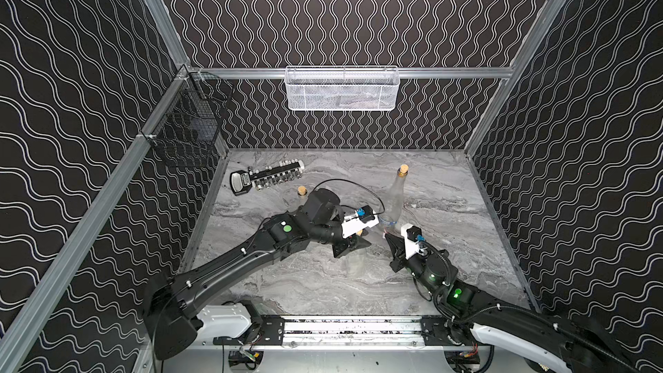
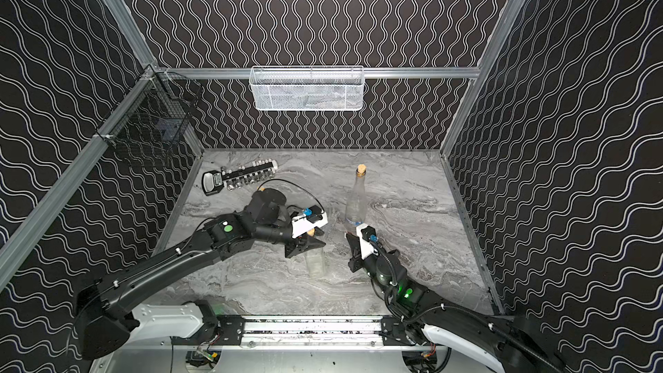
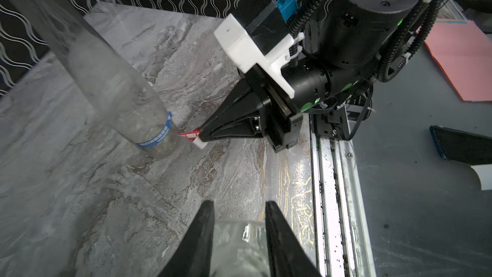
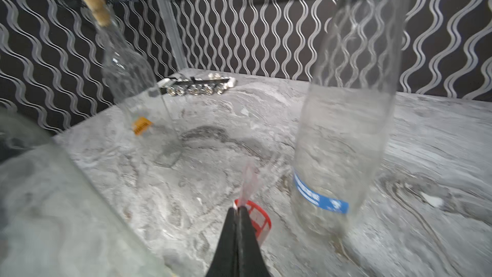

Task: Remove the label from the bottle
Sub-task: Tear open the label from the bottle, then pick up the bottle from the center of the board.

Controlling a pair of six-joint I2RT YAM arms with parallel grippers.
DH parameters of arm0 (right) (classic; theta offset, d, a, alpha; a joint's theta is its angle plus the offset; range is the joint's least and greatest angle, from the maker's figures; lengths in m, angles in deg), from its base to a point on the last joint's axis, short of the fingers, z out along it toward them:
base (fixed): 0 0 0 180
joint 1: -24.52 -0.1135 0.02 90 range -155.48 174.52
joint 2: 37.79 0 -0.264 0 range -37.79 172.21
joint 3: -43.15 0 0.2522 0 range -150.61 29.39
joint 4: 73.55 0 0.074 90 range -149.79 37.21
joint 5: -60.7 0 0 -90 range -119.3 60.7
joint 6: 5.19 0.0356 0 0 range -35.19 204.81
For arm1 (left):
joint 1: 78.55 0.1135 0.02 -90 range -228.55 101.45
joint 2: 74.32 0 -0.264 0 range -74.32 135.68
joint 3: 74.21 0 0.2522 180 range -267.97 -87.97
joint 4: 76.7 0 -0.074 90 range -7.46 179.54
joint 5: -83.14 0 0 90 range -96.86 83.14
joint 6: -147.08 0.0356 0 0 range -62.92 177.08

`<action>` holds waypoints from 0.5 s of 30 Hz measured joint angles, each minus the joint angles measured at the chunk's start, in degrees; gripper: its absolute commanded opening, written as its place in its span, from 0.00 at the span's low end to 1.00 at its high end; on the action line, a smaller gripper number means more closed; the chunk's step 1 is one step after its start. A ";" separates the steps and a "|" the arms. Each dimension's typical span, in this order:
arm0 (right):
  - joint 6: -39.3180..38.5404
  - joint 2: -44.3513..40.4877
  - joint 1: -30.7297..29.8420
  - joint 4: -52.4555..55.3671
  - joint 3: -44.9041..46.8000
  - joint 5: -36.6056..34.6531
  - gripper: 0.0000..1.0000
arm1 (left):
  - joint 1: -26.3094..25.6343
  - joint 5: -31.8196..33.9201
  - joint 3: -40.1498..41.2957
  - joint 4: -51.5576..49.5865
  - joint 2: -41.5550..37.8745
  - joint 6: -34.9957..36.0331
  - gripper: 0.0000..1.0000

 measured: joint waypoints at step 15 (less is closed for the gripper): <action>4.68 0.13 0.00 17.00 -6.71 13.57 0.00 | 0.33 25.88 -5.70 -15.41 -16.52 -8.11 0.00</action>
